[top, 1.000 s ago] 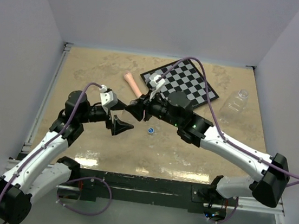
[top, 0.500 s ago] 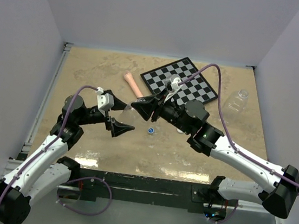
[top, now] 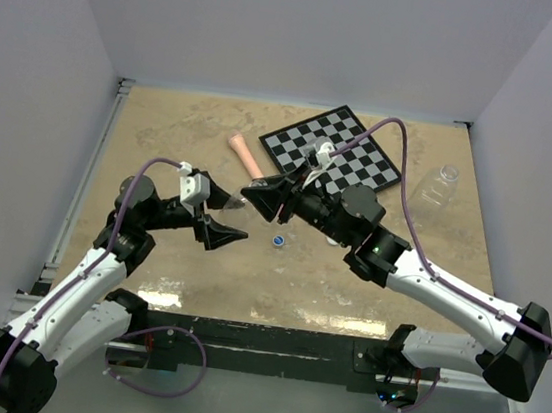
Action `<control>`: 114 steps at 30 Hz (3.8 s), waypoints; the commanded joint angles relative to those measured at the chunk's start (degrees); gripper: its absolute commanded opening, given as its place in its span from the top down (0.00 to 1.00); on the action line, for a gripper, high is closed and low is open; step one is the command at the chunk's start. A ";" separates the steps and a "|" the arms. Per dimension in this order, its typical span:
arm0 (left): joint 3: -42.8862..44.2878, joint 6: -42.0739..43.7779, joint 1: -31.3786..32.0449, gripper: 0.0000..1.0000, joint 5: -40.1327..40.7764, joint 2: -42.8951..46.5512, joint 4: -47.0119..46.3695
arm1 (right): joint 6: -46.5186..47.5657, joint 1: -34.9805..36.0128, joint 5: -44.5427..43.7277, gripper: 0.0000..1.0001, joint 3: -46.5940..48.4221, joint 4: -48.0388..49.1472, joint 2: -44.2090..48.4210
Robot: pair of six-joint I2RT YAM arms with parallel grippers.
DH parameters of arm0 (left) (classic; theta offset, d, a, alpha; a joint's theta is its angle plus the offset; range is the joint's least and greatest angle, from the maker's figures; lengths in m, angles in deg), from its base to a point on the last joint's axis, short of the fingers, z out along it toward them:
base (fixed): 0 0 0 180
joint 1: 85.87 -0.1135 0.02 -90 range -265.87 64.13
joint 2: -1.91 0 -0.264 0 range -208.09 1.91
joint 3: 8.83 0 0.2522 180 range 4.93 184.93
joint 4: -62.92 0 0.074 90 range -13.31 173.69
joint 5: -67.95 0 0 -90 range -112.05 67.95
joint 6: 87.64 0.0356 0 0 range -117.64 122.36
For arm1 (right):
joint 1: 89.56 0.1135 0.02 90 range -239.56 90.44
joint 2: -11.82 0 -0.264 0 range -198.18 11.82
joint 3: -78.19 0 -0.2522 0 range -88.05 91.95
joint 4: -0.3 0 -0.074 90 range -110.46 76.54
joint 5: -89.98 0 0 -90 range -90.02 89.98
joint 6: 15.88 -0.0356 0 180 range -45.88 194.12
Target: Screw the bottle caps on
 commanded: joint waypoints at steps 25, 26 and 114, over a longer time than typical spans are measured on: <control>-2.57 6.37 -0.08 0.61 17.05 16.24 15.57 | 2.96 0.35 -27.00 0.02 8.83 -29.10 4.41; -2.57 6.37 -0.08 0.62 18.01 16.94 15.66 | 2.70 0.26 -27.36 0.01 8.83 -29.72 3.96; -2.66 8.65 0.71 0.68 29.27 22.57 18.21 | 6.21 -3.78 -16.29 0.79 17.36 -45.11 -38.50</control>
